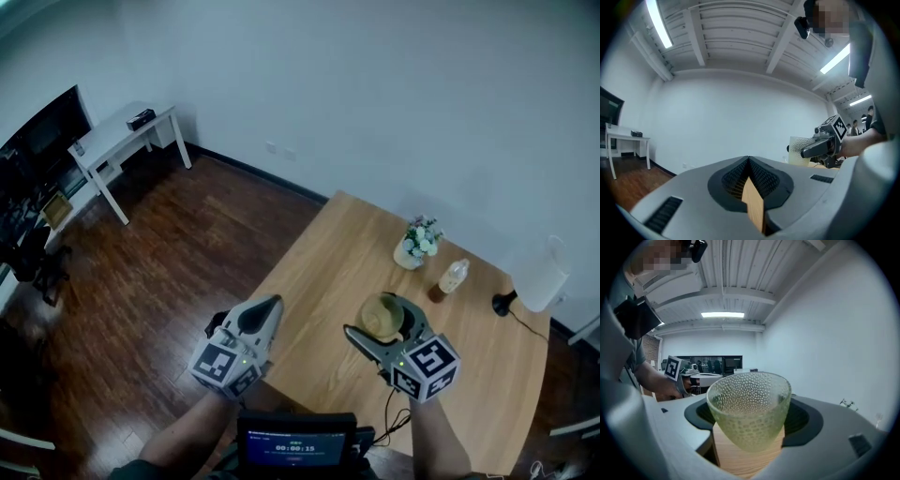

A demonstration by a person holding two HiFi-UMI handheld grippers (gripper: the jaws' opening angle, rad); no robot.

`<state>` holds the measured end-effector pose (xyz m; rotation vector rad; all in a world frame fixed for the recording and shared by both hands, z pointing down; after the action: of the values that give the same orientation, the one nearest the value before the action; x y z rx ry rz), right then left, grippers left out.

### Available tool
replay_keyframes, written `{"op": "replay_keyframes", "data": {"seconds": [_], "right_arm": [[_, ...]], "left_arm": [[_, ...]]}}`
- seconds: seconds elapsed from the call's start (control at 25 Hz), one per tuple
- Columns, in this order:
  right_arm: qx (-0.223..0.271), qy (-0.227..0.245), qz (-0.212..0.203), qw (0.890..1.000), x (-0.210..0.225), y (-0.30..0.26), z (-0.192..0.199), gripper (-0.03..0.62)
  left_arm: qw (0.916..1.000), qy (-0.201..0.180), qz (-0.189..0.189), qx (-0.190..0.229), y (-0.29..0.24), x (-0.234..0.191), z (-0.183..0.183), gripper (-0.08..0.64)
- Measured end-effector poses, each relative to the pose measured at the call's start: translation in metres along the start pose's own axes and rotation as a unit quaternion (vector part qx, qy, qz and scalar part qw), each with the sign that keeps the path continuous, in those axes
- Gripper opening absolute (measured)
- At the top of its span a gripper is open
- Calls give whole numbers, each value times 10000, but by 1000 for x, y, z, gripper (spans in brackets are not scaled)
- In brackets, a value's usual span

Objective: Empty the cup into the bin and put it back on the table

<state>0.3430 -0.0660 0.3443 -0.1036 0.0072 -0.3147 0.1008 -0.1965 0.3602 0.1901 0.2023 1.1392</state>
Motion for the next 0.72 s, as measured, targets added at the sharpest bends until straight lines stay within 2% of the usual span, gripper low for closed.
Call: {"op": "replay_keyframes", "data": {"seconds": [0.08,0.2,0.4,0.52,0.64,0.72], "right_arm": [[14,4,-162,9999,-1,-5,-4,397],[7,71,-407,9991,-5,-15,-14,397],[16,171,-913,9957,-13,-33,-28,397],[7,269,-1325,9908,-21,-49,-35,397],[-19,342,-1627,9861,-31,-64,-40,397],[2,300,-1724,9846,-37,-74,-42,397]], "left_arm": [[9997,-159,-135,100,8,-5,-8,0],[9970,-685,-275,243,24,-10,-23,0],[9951,-695,-677,211,58,-15,-41,0],[9886,-1186,-910,192,76,-14,-52,0],[9841,-1240,-1236,284,99,-16,-62,0],[9788,-1435,-1432,280,113,-21,-66,0]]}}
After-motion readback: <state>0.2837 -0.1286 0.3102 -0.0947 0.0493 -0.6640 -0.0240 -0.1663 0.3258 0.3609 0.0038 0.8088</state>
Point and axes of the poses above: the fingertips, and each gripper's own axes: y backward along the fingers, x to its right, z out of its underside, the point moved 10 cm from there along y, backward along the fingers, and after that the axes turned 9 degrees about x, right-handed, at the moved point
